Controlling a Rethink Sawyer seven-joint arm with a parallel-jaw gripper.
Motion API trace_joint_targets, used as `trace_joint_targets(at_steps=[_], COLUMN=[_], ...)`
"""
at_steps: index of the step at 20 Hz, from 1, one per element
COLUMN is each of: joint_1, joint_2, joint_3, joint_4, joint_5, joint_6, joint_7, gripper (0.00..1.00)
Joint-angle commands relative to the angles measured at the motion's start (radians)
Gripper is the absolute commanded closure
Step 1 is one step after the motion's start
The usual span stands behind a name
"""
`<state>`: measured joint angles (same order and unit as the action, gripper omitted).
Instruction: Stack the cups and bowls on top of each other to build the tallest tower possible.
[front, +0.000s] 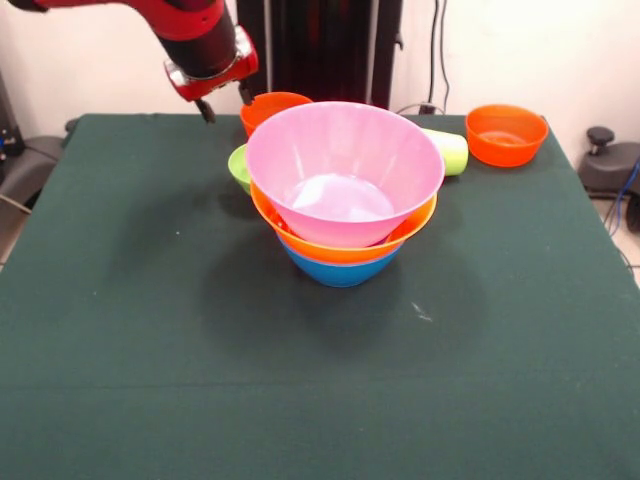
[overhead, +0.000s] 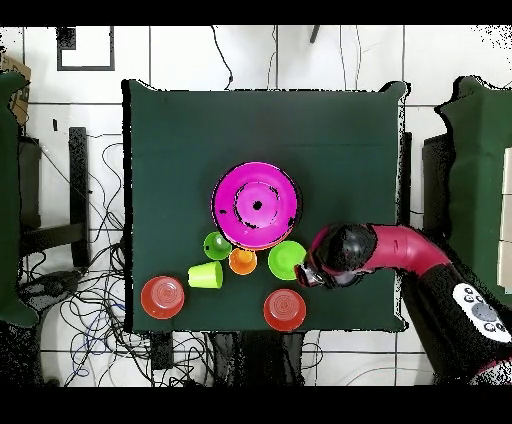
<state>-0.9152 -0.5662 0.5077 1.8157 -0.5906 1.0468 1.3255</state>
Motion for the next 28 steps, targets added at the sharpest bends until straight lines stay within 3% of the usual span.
trace_joint_targets(at_steps=[1,11,22,28], joint_1=[0.057,0.042,0.083,0.101], joint_2=[0.100,0.067,0.129,0.162], joint_3=[-0.045,-0.057,-0.146,-0.184], joint_4=[0.006,0.079,-0.005,-0.018], joint_5=[-0.062,-0.056,-0.154,-0.158], joint_6=[-0.098,-0.144,-0.257,-0.299], joint_7=[0.053,0.073,0.115,0.131], gripper=[0.00,0.00,0.00,0.00])
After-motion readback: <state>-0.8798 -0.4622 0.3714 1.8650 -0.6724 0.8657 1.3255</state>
